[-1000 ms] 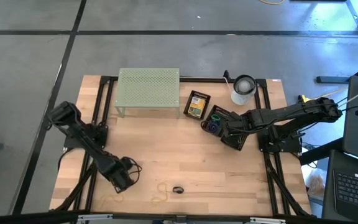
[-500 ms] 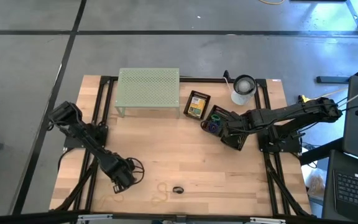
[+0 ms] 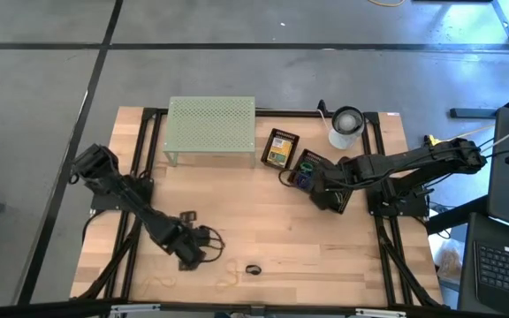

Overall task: Pick & Place Office Desk Supplies
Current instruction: Put the yellow rubber band into the bottom black bin

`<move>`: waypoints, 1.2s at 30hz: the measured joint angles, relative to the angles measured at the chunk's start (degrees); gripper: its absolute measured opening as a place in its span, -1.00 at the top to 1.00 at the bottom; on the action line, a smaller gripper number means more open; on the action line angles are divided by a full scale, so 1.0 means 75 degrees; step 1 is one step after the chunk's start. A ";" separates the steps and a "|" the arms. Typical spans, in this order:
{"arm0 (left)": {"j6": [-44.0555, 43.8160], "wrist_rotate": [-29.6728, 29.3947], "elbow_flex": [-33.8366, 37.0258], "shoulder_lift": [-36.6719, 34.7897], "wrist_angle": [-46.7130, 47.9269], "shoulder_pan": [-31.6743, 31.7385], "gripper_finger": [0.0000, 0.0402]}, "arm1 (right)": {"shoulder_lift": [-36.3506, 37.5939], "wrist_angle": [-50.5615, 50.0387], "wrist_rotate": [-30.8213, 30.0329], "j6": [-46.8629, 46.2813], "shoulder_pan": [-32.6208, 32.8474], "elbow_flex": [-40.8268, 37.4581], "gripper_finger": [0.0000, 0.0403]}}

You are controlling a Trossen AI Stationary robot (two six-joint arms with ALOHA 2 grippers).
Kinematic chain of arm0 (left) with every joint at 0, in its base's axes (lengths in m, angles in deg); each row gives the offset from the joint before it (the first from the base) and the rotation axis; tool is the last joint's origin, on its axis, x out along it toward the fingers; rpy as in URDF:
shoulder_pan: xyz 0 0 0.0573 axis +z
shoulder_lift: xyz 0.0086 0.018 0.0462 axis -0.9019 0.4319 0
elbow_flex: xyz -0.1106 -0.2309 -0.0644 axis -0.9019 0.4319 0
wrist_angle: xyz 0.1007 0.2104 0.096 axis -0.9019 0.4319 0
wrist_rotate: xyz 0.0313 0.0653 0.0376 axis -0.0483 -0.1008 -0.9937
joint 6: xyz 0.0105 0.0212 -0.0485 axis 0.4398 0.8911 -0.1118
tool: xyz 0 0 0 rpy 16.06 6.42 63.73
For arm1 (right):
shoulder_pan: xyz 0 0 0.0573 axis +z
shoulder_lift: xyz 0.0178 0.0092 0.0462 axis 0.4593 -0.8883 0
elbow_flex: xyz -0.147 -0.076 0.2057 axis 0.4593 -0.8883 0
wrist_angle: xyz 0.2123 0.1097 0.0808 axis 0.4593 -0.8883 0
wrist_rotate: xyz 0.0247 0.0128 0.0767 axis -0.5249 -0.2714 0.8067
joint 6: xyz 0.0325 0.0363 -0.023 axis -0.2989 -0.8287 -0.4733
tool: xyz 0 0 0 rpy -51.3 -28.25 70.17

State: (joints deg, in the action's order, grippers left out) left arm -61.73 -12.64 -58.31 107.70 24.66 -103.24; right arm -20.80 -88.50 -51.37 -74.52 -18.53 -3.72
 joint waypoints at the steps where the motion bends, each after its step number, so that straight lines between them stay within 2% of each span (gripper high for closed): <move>1: 0.0282 -0.0207 -0.0089 -0.0004 -0.0195 0.0104 1.00 | 0.0000 0.0152 -0.0021 0.0121 0.0001 0.0000 -0.28; 4: 0.1201 -0.1020 -0.0316 -0.0019 -0.0654 0.0443 0.99 | 0.0000 0.0589 -0.0052 0.0397 0.0001 0.0000 -0.28; 14: 0.4209 -0.2137 -0.1358 -0.0028 -0.2155 0.1348 0.99 | 0.0000 0.1645 -0.0198 0.1054 0.0001 0.0000 -0.28; 20: 0.5845 -0.3105 -0.2280 -0.0039 -0.2894 0.1615 0.99 | 0.0000 0.2108 -0.0203 0.1173 0.0001 0.0000 -0.28; 23: 0.6436 -0.3704 -0.2731 -0.0039 -0.3317 0.1615 1.00 | 0.0000 0.2392 -0.0555 0.1209 0.0028 0.0000 -0.28; 29: 0.7184 -0.4859 -0.3444 -0.0042 -0.4112 0.1602 0.99 | 0.0000 0.3242 -0.1790 0.1588 0.0194 0.0000 -0.28; 36: 0.7779 -0.5060 -0.3657 -0.0054 -0.4601 0.1591 0.99 | 0.0000 0.4626 -0.2181 0.2374 0.0398 0.0000 -0.25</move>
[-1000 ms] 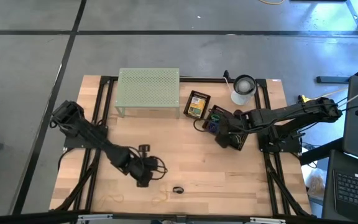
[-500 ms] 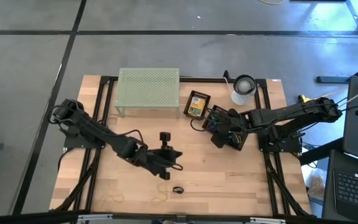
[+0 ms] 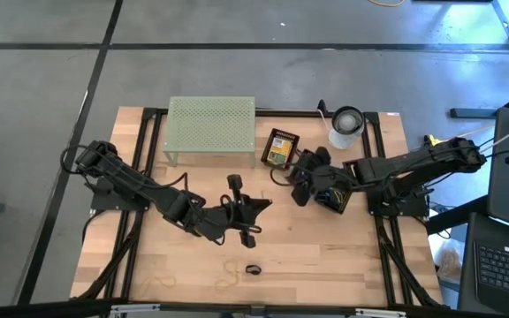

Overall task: Pick & Place Office Desk Supplies
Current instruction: Put the yellow rubber band into the bottom black bin

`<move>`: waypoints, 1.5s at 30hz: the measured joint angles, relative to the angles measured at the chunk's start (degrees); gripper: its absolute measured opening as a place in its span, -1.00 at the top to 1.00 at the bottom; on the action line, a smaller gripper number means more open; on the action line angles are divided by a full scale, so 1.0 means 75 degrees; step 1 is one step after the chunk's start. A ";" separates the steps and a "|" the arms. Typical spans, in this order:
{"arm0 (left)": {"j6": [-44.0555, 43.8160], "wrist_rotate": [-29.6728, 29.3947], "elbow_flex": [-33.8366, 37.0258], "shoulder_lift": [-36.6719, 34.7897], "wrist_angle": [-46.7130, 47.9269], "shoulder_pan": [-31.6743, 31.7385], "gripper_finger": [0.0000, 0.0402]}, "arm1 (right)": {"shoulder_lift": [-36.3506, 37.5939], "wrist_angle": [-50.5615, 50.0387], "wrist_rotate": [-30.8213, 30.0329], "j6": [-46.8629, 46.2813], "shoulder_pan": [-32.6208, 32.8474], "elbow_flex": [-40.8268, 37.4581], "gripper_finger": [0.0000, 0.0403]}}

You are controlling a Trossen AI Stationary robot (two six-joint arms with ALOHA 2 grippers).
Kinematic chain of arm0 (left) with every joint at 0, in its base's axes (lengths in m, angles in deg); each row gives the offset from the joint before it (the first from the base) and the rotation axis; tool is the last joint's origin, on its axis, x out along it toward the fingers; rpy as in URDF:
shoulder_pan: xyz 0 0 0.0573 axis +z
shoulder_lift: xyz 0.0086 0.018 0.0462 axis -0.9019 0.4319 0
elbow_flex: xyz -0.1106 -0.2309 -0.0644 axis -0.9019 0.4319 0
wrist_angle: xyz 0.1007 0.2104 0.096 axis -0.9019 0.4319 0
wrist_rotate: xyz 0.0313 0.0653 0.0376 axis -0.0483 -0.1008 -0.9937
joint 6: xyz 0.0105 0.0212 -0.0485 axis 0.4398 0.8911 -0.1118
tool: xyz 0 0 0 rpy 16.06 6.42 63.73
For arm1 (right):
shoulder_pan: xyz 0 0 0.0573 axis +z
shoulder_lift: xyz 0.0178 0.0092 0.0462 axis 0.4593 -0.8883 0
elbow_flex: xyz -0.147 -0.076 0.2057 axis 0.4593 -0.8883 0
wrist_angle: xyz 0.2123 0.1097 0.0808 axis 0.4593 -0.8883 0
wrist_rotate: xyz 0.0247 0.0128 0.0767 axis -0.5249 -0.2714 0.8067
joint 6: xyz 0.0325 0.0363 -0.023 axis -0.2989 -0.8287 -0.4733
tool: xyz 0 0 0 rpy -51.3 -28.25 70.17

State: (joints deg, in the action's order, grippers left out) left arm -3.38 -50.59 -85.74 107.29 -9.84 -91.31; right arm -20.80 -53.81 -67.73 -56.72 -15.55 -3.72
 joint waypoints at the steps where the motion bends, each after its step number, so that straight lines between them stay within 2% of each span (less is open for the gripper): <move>1: -0.0012 -0.0002 -0.0003 0.0000 0.0002 0.0000 0.99 | 0.0000 0.0206 0.0065 0.0232 0.0033 0.0000 -0.24; 5: -0.0182 -0.0005 -0.0003 0.0000 0.0082 0.0000 0.99 | 0.0000 0.0823 0.0830 0.1303 0.0147 0.0000 -0.21; 9: -0.0200 -0.0011 -0.0003 0.0000 0.0101 0.0000 0.99 | 0.0000 0.1451 0.2044 0.2155 0.0195 0.0000 -0.19; 13: -0.0200 -0.0008 -0.0004 0.0000 0.0106 0.0000 0.99 | 0.0000 0.2239 0.3313 0.2582 0.0195 0.0000 -0.18; 17: -0.0200 0.0023 -0.0006 0.0000 0.0103 0.0022 0.99 | -0.0049 0.3117 0.4021 0.2802 0.0195 0.0000 -0.18; 23: -0.0200 0.0465 -0.0012 0.0000 -0.0012 0.0201 0.99 | -0.0306 0.3949 0.4150 0.2839 0.0192 0.0000 -0.18; 29: -0.0200 0.0451 -0.0012 0.0003 -0.0097 0.0505 1.00 | -0.0694 0.4256 0.4831 0.2856 0.0192 0.0000 -0.18; 37: -0.0203 0.0460 0.0012 0.0003 -0.0034 0.0673 0.99 | -0.0944 0.4371 0.4870 0.2856 0.0192 -0.0003 -0.16; 41: -0.0203 0.0464 0.0012 0.0003 0.0014 0.0663 0.98 | -0.0944 0.4427 0.4867 0.2634 0.0192 -0.0003 -0.04; 45: -0.0203 0.0467 0.0015 0.0003 0.0071 0.0650 0.98 | -0.0944 0.4484 0.4847 0.2387 0.0192 -0.0003 0.25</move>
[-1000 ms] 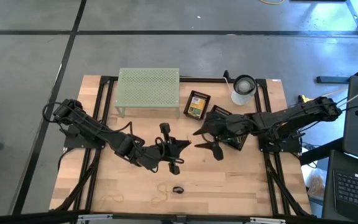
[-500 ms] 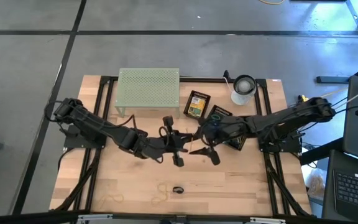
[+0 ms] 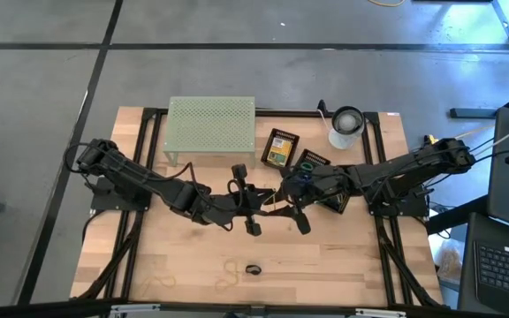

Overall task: Pick & Place Office Desk Supplies
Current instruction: Put the yellow rubber band into the bottom black bin

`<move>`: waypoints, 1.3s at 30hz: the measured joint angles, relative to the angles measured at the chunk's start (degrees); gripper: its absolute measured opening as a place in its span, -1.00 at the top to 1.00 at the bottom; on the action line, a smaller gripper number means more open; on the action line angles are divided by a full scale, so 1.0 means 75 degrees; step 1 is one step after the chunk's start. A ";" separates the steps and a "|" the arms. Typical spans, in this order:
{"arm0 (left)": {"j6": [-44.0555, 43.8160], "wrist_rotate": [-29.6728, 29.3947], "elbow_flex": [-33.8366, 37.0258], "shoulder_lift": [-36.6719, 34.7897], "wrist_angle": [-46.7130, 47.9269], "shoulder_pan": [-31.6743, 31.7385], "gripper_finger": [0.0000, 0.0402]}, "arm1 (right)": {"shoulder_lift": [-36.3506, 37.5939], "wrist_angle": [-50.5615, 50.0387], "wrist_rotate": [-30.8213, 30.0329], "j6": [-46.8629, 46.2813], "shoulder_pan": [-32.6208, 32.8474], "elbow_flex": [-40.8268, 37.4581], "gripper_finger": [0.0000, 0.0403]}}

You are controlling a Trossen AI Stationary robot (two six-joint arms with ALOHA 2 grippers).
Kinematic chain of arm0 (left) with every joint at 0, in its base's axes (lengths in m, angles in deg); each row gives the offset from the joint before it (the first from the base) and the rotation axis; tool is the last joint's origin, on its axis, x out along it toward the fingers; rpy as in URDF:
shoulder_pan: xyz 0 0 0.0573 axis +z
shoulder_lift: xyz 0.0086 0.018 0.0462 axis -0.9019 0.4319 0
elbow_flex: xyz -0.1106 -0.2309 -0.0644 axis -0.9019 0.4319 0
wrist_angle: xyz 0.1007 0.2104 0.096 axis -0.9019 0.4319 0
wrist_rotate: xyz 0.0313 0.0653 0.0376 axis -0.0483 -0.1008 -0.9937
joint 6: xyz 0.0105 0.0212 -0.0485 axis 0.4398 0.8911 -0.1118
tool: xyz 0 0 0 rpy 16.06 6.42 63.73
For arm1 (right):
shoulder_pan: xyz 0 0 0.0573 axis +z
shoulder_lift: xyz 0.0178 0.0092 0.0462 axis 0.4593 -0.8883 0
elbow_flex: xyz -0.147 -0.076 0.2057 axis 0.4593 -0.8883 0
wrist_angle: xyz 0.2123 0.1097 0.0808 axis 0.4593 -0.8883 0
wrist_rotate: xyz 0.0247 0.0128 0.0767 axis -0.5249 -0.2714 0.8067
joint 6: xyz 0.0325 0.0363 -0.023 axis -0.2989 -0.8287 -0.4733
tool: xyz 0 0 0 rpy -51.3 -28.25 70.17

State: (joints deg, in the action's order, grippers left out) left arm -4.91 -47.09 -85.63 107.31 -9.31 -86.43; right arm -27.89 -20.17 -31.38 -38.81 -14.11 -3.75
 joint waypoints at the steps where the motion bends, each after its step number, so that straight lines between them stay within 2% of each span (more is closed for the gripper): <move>1: 0.0000 0.0000 0.0002 0.0000 0.0032 0.0003 0.98 | 0.0000 -0.0002 0.0000 -0.0033 0.0000 0.0000 0.34; 6: -0.0191 0.0000 0.0002 0.0000 0.0189 0.0000 0.99 | 0.0000 -0.0005 0.0005 -0.0048 0.0000 0.0000 0.88; 7: -0.0276 0.0000 0.0002 0.0000 0.0256 0.0000 0.98 | 0.0000 -0.0004 0.0005 -0.0047 0.0000 0.0000 0.94; 18: -0.0976 -0.0010 0.0005 0.0003 0.0750 -0.0009 0.92 | 0.0003 -0.0005 0.0009 -0.0091 0.0000 0.0000 0.98; 23: -0.1059 -0.0012 0.0008 0.0003 0.1297 -0.0107 0.75 | 0.0003 -0.0008 0.0013 -0.0247 0.0000 0.0000 0.99; 28: -0.1684 -0.0011 0.0008 0.0003 0.1969 -0.0271 0.55 | 0.0045 -0.0151 0.0024 -0.0482 -0.0045 0.0000 0.99; 33: -0.2335 0.0020 0.0008 0.0003 0.2766 -0.0554 0.45 | 0.0511 -0.1106 -0.0003 -0.1009 -0.0278 0.0000 1.00; 39: -0.3328 0.0032 0.0008 0.0003 0.3576 -0.0957 0.46 | 0.1411 -0.3049 -0.0398 -0.1511 -0.0523 0.0003 1.00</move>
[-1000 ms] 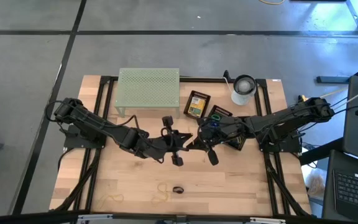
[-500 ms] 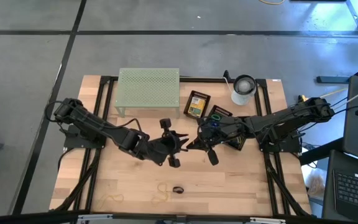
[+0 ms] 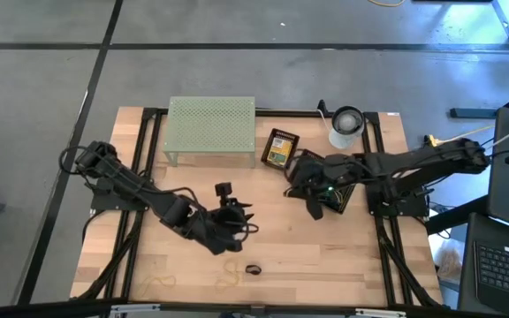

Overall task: Pick & Place Office Desk Supplies
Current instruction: Put the yellow rubber band into the bottom black bin

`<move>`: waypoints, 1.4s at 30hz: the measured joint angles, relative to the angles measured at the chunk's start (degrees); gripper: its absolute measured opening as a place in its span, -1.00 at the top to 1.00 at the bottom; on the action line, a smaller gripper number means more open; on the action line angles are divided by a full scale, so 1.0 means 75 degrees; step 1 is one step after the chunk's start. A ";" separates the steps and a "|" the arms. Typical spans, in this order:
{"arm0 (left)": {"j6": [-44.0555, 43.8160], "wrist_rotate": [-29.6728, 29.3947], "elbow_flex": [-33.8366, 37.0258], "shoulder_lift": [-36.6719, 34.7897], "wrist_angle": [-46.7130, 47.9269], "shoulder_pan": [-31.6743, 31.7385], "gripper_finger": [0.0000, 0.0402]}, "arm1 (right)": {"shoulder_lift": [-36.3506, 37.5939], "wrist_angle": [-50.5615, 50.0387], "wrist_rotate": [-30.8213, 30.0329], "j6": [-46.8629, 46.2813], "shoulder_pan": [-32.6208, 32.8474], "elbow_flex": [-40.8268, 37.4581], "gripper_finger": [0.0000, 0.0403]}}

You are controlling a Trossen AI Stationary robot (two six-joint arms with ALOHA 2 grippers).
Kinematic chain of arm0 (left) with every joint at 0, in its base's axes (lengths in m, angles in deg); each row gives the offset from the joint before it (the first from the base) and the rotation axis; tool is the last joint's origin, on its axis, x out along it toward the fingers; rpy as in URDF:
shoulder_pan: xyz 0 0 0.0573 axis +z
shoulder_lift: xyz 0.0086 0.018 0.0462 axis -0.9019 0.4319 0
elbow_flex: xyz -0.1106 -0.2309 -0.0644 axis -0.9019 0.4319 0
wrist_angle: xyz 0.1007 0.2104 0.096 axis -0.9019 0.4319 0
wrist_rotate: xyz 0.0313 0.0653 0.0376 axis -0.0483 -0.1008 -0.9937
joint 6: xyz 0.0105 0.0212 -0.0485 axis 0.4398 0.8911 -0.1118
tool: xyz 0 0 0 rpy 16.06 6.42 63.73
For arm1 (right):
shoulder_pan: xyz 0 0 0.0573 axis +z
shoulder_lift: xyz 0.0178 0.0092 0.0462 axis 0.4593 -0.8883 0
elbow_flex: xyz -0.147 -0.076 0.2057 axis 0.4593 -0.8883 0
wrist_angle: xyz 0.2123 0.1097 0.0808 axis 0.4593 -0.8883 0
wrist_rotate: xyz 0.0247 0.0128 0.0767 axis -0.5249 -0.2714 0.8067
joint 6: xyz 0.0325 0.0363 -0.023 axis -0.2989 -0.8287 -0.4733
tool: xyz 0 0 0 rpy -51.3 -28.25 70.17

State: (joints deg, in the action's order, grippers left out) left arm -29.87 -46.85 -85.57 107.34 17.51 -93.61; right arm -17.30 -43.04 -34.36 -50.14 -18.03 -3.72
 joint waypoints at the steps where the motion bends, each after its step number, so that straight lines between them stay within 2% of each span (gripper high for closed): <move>1: -0.0113 0.0000 0.0000 0.0000 0.0101 -0.0068 0.46 | 0.0145 -0.0429 -0.0065 -0.0142 -0.0034 0.0000 1.00; 6: -0.0403 0.0000 0.0000 0.0000 0.0345 -0.0350 0.47 | 0.0655 -0.2594 -0.0272 -0.0909 -0.0089 -0.0003 1.00; 12: -0.0414 -0.0047 0.0000 0.0000 0.0338 -0.0568 0.46 | 0.0751 -0.4499 -0.0369 -0.1590 -0.0089 -0.0002 1.00; 20: -0.0414 -0.0055 0.0000 0.0000 0.0335 -0.0646 0.49 | 0.0751 -0.6848 -0.1494 -0.2740 -0.0089 -0.0002 1.00; 29: -0.0414 -0.0058 0.0000 0.0000 0.0332 -0.0646 0.50 | 0.0749 -0.7605 -0.3020 -0.3544 -0.0089 -0.0003 1.00; 39: -0.0414 -0.0058 0.0000 0.0000 0.0334 -0.0646 0.48 | 0.0749 -0.8063 -0.3177 -0.3859 -0.0121 -0.0003 1.00; 42: -0.0414 -0.0058 0.0000 0.0000 0.0335 -0.0646 0.48 | 0.0749 -0.8092 -0.2830 -0.3916 -0.0121 -0.0003 1.00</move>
State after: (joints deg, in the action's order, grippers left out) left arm -32.97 -47.28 -85.57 107.34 20.02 -98.46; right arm -11.69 -103.73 -55.58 -79.51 -18.94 -3.75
